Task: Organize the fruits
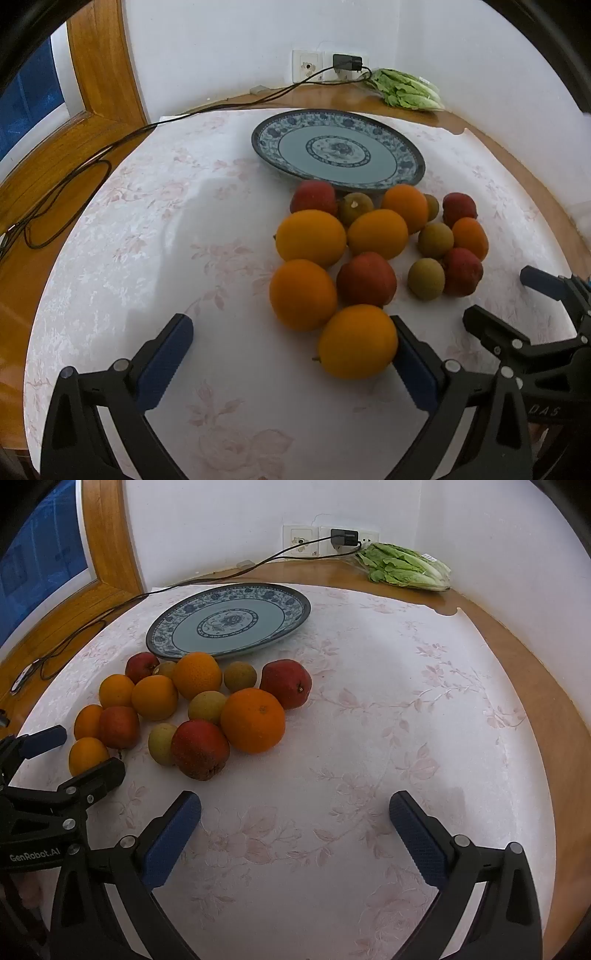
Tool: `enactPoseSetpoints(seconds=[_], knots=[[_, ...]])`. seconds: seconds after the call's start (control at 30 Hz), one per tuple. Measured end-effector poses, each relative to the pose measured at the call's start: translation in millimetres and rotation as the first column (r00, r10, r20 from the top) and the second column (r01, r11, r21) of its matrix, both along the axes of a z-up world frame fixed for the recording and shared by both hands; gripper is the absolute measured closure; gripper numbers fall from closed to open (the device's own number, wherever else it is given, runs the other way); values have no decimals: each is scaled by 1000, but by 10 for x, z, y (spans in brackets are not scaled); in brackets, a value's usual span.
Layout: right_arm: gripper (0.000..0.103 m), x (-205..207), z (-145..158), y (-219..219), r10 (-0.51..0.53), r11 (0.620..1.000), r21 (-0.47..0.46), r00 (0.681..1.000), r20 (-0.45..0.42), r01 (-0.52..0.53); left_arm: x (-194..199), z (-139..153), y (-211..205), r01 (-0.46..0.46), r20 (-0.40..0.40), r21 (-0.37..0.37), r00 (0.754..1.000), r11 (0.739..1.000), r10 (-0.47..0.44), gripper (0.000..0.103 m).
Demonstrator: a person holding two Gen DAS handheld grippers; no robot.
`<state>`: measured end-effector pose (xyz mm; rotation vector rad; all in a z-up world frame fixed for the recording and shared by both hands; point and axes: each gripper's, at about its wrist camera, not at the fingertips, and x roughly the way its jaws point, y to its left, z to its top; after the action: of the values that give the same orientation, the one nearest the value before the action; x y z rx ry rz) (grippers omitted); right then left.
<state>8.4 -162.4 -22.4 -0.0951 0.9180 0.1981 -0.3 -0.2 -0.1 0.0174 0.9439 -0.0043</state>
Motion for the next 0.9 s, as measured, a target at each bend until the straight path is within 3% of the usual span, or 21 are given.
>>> enactPoseSetpoints(seconds=[0.9], knots=[[0,-1,-2,-2,0,1000,0,1000,0,0,-14,-17,5,-4,-9,-2,1000,1000,4,0]])
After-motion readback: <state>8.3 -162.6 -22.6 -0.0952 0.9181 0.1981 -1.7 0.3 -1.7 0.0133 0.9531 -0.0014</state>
